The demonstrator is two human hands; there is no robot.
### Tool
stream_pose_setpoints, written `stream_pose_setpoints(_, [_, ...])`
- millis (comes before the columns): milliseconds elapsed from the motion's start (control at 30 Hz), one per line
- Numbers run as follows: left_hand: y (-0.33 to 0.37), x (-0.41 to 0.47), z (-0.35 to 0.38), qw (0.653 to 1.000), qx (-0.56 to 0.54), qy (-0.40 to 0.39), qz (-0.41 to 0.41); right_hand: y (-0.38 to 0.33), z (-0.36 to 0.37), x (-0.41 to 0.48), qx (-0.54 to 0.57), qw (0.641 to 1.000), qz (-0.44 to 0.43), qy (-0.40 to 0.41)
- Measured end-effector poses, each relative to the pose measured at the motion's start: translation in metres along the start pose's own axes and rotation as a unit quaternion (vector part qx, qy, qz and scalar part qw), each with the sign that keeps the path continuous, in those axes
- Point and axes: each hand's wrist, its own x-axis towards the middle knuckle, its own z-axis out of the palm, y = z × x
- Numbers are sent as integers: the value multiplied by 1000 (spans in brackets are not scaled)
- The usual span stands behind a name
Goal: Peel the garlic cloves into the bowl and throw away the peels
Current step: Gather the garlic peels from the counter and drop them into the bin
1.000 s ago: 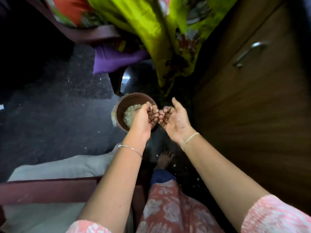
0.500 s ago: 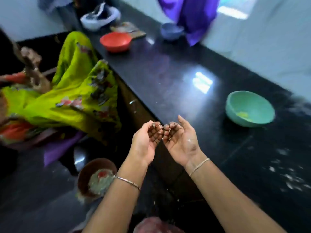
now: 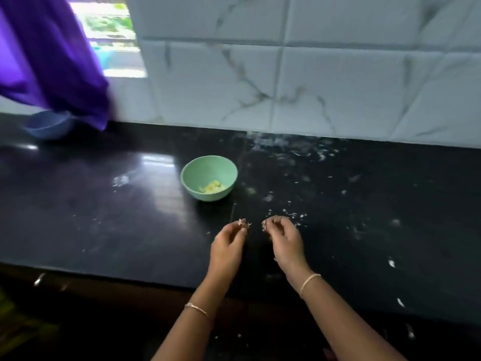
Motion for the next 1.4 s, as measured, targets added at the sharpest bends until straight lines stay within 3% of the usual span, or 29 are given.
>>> stream_pose_setpoints(33, [-5,1,12,993,110,-27,45,10,-19,0,-107,992,-55,24])
stream_pose_setpoints(100, [-17,1,27,943,298,-80,125,28,-48,-1,-284,947,-141,46])
stream_pose_setpoints(233, [-34,9,52,828,519,-121,175,50,-89,-9,-486,869,-86,19])
stream_pose_setpoints(433, [-35,41,70,779,582,-116,203,82,-92,-37,-581,808,-94,26])
stream_pose_setpoints(667, [-27,74,91,776,545,-176,265,88,-73,-8,-590,802,-89,38])
stream_pose_setpoints(733, [-24,80,93,796,490,-209,287,84,-71,15,-585,806,-85,38])
stream_pose_setpoints(833, [-18,81,92,936,223,-193,191,72,-74,47,-595,796,-111,-4])
stream_pose_setpoints(900, [-15,80,87,982,42,-145,117,65,-78,65,-580,800,-141,-58])
stream_pose_setpoints(1000, [-14,78,78,992,-73,-80,65,52,-82,83,-546,810,-171,-128])
stream_pose_setpoints(1100, [-15,74,72,994,-77,-59,57,49,-88,86,-465,836,-206,-205])
stream_pose_setpoints(1167, [-16,71,69,994,-70,-50,62,45,-97,81,-386,872,-209,-218])
stream_pose_setpoints(1200, [-17,69,67,995,-64,-47,66,42,-101,77,-390,867,-222,-217])
stream_pose_setpoints(1333, [-23,61,60,994,-51,-28,91,47,-94,47,-560,720,-337,-232])
stream_pose_setpoints(1400, [-25,56,58,993,-48,-12,106,54,-74,38,-584,680,-368,-246])
